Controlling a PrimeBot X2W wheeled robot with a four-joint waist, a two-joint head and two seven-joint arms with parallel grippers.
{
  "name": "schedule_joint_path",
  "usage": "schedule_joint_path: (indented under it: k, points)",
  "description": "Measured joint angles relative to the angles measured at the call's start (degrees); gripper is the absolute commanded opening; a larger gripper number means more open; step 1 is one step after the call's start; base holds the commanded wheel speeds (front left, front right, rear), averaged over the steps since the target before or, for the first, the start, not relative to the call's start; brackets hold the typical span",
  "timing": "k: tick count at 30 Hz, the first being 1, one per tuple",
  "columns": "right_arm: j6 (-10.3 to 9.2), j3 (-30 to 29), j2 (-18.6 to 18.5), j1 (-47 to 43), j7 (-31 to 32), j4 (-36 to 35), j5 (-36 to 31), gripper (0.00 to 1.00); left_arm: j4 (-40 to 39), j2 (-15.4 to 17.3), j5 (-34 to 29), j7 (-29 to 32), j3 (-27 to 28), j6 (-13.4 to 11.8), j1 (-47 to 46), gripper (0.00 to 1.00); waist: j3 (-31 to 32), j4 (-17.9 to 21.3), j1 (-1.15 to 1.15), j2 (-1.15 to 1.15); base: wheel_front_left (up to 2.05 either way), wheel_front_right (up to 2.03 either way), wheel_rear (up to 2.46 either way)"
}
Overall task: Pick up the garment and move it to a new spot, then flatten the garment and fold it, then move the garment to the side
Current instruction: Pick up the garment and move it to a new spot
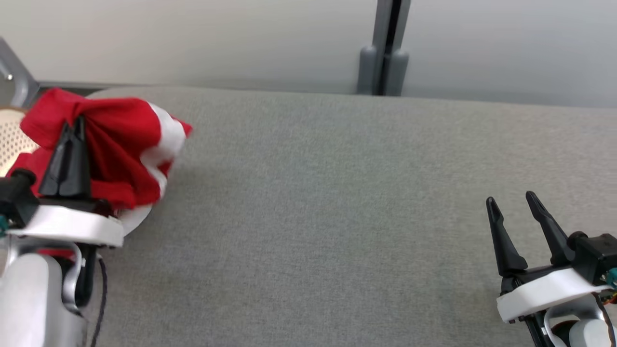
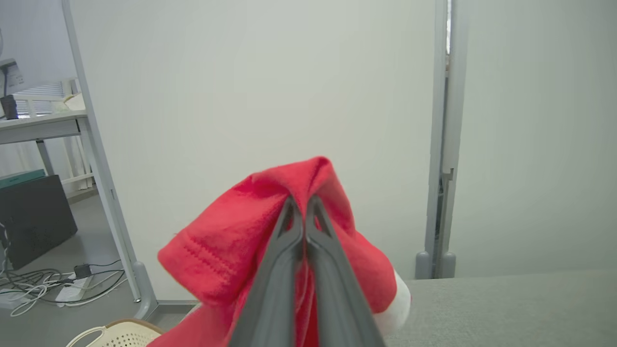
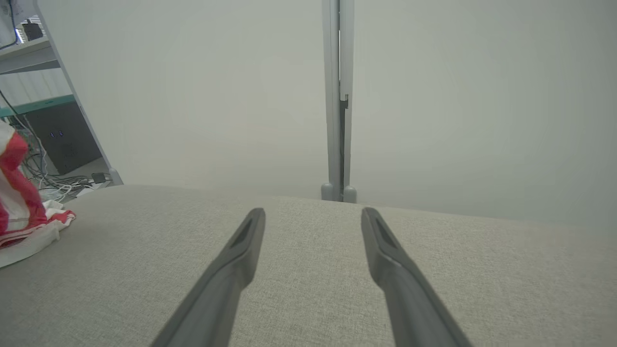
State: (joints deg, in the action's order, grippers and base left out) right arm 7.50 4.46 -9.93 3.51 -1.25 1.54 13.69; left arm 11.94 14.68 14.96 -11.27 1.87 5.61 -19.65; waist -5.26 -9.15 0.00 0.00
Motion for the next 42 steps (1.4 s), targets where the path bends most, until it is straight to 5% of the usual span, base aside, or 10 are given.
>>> schedule_joint_path:
  k: [5,14,26,33,35,36,42]
  points:
    - [0.00,-0.3,0.8,-0.9,0.3,-0.9,0.0,1.00,-13.1,-2.1,0.1,5.5,-2.4,-1.2,8.6,0.00,2.2,3.2,0.00,0.00,0.00,0.00,0.00]
    - [-0.01,-0.2,1.6,-0.3,0.5,-1.6,0.3,1.00,-19.6,-5.5,-0.2,10.5,-10.8,-0.5,12.3,0.00,1.3,10.1,0.00,0.00,0.00,0.00,0.00]
    - [-0.01,0.1,2.9,3.8,-2.9,1.2,1.5,1.00,-6.9,-9.6,-1.3,10.4,-27.5,1.5,-3.0,0.00,-6.4,22.7,0.00,0.00,0.00,0.00,0.00]
    - [-0.01,0.1,3.5,5.0,-4.8,3.2,2.3,1.00,4.4,-9.4,0.6,10.0,-34.7,1.8,-7.5,0.00,-11.5,28.1,0.00,0.00,0.00,0.00,0.00]
    - [-0.01,0.0,3.6,5.1,-5.3,3.5,2.3,1.00,6.3,-9.2,1.2,8.8,-36.1,1.8,-8.1,0.49,-12.6,28.8,0.00,0.00,0.00,0.00,0.00]
    - [-0.01,-0.1,3.6,5.1,-5.4,3.8,2.3,1.00,7.0,-9.1,1.8,8.0,-36.6,1.8,-8.3,1.00,-13.0,28.9,0.00,0.00,0.00,0.00,0.00]
    - [-0.01,-0.6,3.5,5.3,-5.8,4.7,2.3,1.00,8.4,-9.0,3.8,2.8,-35.8,1.2,-8.2,1.00,-12.6,26.1,0.00,0.00,0.00,0.00,0.00]
